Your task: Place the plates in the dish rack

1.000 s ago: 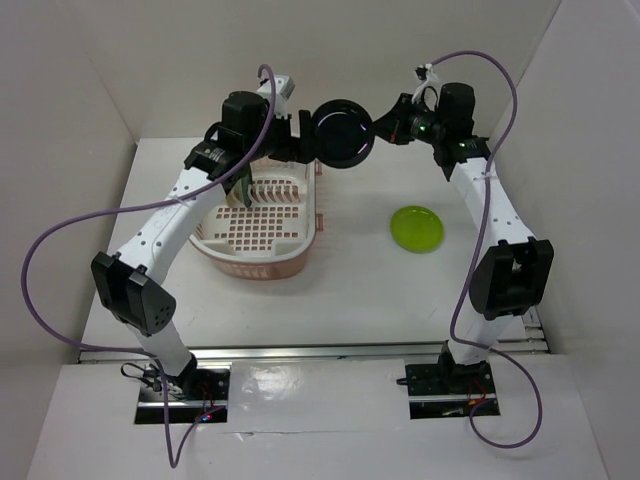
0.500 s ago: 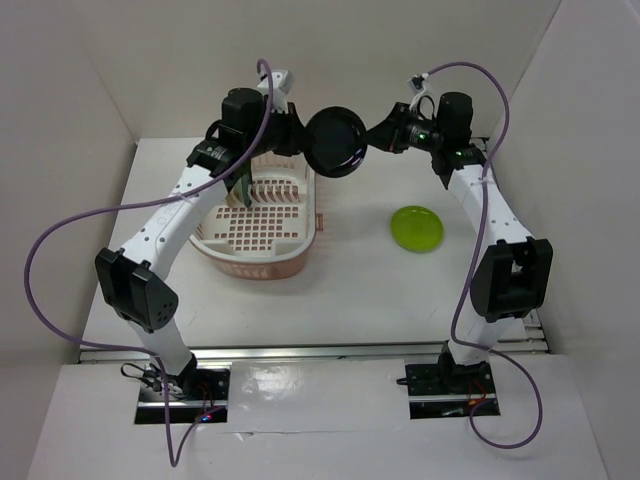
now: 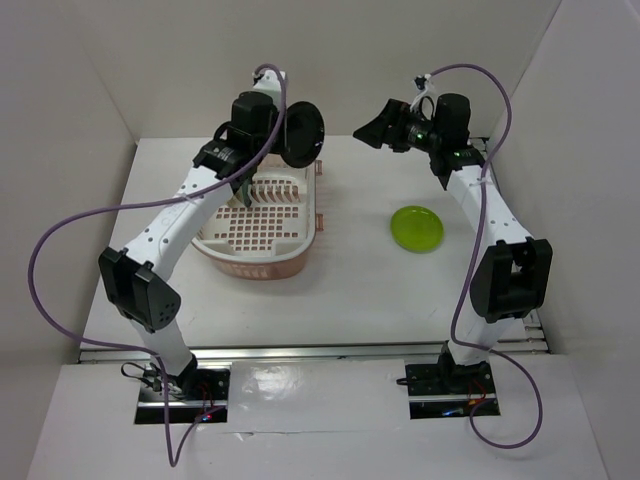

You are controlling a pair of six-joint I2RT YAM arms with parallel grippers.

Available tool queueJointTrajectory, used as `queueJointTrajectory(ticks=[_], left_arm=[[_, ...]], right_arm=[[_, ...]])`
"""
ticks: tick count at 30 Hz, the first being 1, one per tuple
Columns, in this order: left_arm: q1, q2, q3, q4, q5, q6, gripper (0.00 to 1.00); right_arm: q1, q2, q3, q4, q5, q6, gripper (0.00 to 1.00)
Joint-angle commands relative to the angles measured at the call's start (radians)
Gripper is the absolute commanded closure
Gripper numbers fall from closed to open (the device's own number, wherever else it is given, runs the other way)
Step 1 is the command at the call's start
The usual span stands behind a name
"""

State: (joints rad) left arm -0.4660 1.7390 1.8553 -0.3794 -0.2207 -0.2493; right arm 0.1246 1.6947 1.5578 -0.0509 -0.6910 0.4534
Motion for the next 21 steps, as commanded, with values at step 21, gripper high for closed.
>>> queueJointTrajectory(ticks=[21], left_arm=[[-0.126, 0.235, 0.315, -0.277, -0.813, -0.021, 1.0]], right_arm=[[0.006, -0.007, -0.027, -0.02, 0.048, 0.004, 0.0]])
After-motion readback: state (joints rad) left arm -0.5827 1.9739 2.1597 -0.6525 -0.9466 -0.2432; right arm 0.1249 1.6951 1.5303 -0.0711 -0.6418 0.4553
